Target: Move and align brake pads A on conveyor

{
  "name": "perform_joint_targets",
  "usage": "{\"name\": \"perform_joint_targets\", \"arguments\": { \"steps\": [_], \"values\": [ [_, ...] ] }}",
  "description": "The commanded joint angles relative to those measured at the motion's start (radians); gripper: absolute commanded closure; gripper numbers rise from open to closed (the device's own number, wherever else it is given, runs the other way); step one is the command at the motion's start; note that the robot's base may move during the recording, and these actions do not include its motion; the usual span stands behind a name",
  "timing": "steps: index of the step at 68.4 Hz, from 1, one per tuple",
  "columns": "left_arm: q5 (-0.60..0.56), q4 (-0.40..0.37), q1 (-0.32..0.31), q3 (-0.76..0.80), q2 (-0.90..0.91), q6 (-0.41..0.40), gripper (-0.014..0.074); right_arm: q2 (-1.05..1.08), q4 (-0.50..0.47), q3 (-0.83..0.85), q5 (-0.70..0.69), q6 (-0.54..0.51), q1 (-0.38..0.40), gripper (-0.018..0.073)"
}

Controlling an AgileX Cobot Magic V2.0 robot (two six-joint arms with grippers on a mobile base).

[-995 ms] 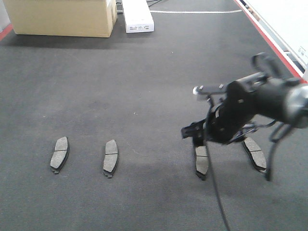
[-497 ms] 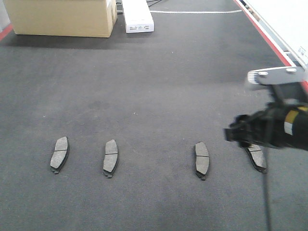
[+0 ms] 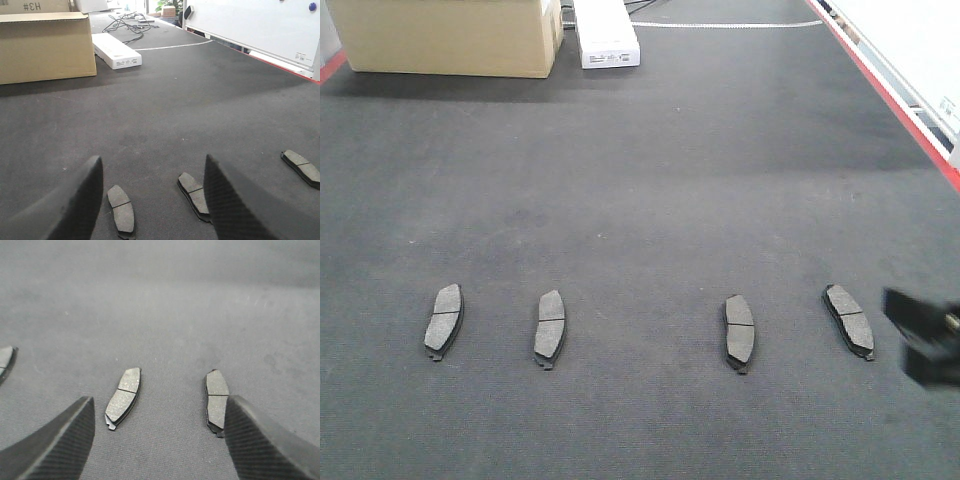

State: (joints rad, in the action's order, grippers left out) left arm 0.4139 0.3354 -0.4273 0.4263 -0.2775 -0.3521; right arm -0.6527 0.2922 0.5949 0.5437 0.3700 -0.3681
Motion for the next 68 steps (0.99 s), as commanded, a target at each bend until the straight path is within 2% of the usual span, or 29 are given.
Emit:
{"name": "perform_joint_targets", "arguments": {
  "steps": [1,29,36,53,62,68],
  "values": [
    [-0.064,0.009,-0.003,0.024,-0.009,-0.008,0.0164,0.077,0.024,-0.027,-0.08,-0.013,0.005,0.0034],
    [-0.064,0.009,-0.003,0.024,-0.009,-0.008,0.0164,0.45,0.028,-0.201,-0.176,-0.019,0.005,0.0034],
    [-0.065,0.009,-0.003,0.024,-0.009,-0.008,0.0164,0.473,0.059,-0.228,-0.22,-0.019,0.005,0.0034],
    [-0.063,0.009,-0.003,0.024,-0.009,-0.008,0.0169,0.473,0.065,-0.237,-0.213,-0.018,0.005,0.0037],
    [-0.063,0.009,-0.003,0.024,-0.009,-0.008,0.026,0.473,0.071,-0.237,-0.213,-0.018,0.005,0.0106],
    [-0.064,0.009,-0.003,0.024,-0.009,-0.008,0.0393,0.473,0.074,-0.237,-0.213,-0.018,0.005,0.0212]
  ]
}}
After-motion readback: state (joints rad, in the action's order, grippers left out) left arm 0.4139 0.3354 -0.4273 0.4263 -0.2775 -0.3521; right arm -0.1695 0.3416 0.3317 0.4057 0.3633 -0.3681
